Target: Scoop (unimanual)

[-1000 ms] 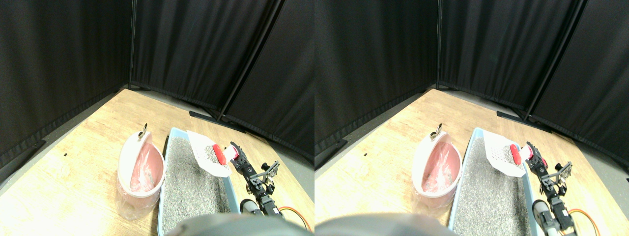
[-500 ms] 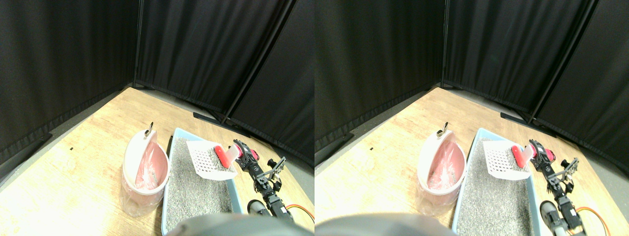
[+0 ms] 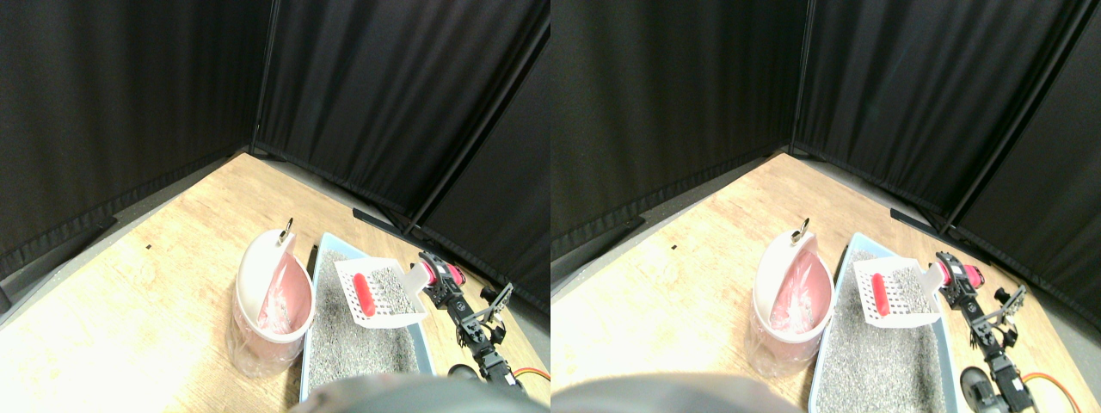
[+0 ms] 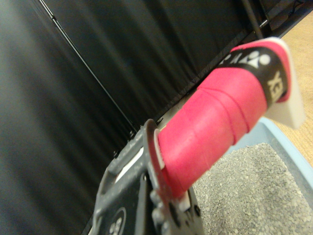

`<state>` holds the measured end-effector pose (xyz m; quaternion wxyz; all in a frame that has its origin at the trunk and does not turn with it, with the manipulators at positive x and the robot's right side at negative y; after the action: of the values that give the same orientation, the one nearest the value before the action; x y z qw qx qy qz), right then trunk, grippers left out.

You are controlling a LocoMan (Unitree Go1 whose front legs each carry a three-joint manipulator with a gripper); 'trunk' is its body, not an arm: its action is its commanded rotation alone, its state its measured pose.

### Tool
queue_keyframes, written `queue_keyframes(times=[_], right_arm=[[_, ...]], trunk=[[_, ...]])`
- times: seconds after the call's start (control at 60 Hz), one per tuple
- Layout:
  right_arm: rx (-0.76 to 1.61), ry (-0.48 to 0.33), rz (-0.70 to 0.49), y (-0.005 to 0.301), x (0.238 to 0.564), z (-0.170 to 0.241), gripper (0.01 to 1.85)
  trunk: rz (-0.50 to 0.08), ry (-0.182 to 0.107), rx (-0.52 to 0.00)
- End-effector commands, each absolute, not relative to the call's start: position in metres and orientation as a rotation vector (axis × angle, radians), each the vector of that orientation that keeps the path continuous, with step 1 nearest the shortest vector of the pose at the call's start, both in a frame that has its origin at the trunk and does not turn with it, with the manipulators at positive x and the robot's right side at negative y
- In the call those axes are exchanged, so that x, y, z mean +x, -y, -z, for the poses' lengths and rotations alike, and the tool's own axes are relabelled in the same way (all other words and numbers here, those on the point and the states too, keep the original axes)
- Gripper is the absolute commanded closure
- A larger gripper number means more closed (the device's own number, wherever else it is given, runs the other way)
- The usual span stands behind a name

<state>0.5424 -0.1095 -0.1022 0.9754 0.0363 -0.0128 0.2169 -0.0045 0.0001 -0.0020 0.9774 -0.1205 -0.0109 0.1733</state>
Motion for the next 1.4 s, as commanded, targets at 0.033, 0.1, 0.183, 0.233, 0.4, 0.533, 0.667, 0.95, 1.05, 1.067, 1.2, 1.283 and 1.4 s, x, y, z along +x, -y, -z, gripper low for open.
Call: queue_keyframes(times=[0.033, 0.1, 0.183, 0.233, 0.4, 0.533, 0.667, 0.95, 1.05, 1.067, 1.2, 1.283, 1.4], right_arm=[[0.123, 0.101, -0.451, 0.107, 0.540, 0.093, 1.81], [0.130, 0.098, -0.458, 0.103, 0.540, 0.095, 1.81], [0.142, 0.082, -0.472, 0.098, 0.540, 0.096, 1.81], [0.146, 0.079, -0.481, 0.095, 0.540, 0.097, 1.81], [0.148, 0.057, -0.518, 0.085, 0.541, 0.100, 1.81], [0.144, 0.038, -0.519, 0.078, 0.542, 0.102, 1.81], [0.138, 0.018, -0.562, 0.071, 0.545, 0.101, 1.81], [0.083, 0.000, -0.576, 0.061, 0.552, 0.091, 1.81], [0.067, -0.005, -0.582, 0.058, 0.553, 0.089, 1.81], [0.064, -0.008, -0.585, 0.057, 0.554, 0.089, 1.81], [0.034, -0.013, -0.596, 0.054, 0.556, 0.089, 1.81], [0.010, -0.009, -0.600, 0.052, 0.556, 0.088, 1.81], [-0.052, -0.019, -0.608, 0.050, 0.557, 0.086, 1.81]], trunk=[[-0.391, -0.001, -0.252], [-0.399, -0.001, -0.254], [-0.410, -0.004, -0.258], [-0.421, -0.007, -0.261], [-0.441, -0.012, -0.267], [-0.453, -0.007, -0.269], [-0.466, -0.004, -0.271], [-0.479, 0.014, -0.275], [-0.480, 0.019, -0.273], [-0.481, 0.025, -0.272], [-0.481, 0.030, -0.271], [-0.481, 0.032, -0.271], [-0.483, 0.038, -0.273]])
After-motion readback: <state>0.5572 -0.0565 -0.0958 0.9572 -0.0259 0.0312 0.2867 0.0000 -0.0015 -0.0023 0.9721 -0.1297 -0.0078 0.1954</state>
